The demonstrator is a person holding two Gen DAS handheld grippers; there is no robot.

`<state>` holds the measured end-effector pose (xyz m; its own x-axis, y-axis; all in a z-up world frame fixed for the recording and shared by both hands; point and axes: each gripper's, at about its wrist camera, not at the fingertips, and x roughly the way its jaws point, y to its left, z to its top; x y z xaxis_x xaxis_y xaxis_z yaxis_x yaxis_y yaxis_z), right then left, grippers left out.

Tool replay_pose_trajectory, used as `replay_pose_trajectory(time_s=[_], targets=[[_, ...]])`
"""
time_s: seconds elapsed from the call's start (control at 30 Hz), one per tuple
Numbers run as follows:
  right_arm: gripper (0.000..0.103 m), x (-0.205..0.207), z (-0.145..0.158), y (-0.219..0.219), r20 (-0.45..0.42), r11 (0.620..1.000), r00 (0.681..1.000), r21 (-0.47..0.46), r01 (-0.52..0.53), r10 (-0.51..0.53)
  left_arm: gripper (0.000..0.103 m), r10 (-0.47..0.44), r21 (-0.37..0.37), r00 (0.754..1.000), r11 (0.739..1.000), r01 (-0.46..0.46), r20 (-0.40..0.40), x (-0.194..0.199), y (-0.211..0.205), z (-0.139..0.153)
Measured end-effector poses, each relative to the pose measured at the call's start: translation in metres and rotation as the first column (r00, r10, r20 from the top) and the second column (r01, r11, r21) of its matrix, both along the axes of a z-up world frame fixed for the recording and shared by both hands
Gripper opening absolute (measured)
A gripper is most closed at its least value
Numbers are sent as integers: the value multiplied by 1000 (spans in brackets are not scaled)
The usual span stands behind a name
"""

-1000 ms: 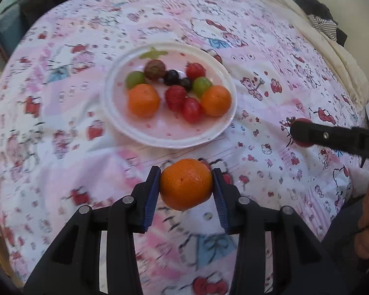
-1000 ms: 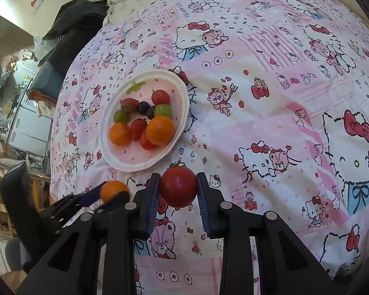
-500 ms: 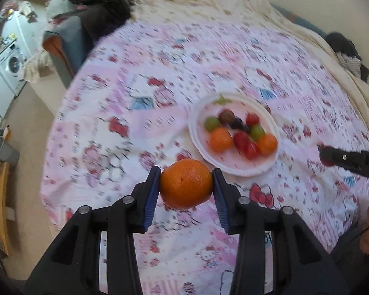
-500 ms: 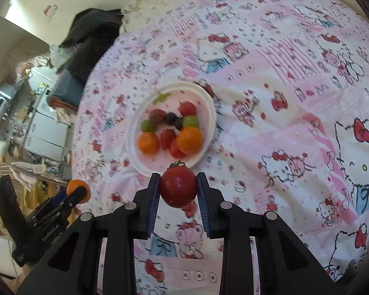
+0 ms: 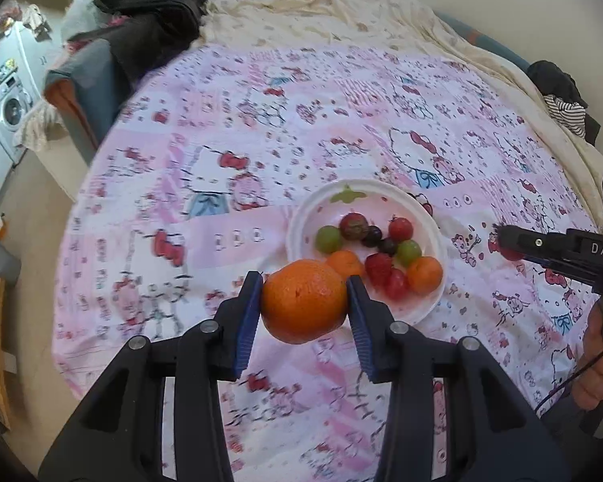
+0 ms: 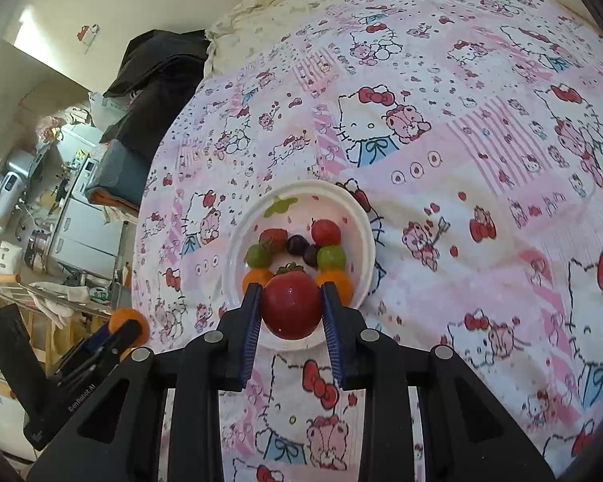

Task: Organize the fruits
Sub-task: 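Carry the tomato and orange over the plate and open both grippers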

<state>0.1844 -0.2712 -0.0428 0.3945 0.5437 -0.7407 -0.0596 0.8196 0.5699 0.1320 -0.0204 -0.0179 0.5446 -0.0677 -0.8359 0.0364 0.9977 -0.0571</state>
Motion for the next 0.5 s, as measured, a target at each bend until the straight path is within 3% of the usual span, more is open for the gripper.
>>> replay_pose_trajectory(time_s=[0.5], targets=[[31,59,-47,19,-89,993,994,-100,-68,59,38,-60,-48,991,997,55,-119,41,-33,-66]])
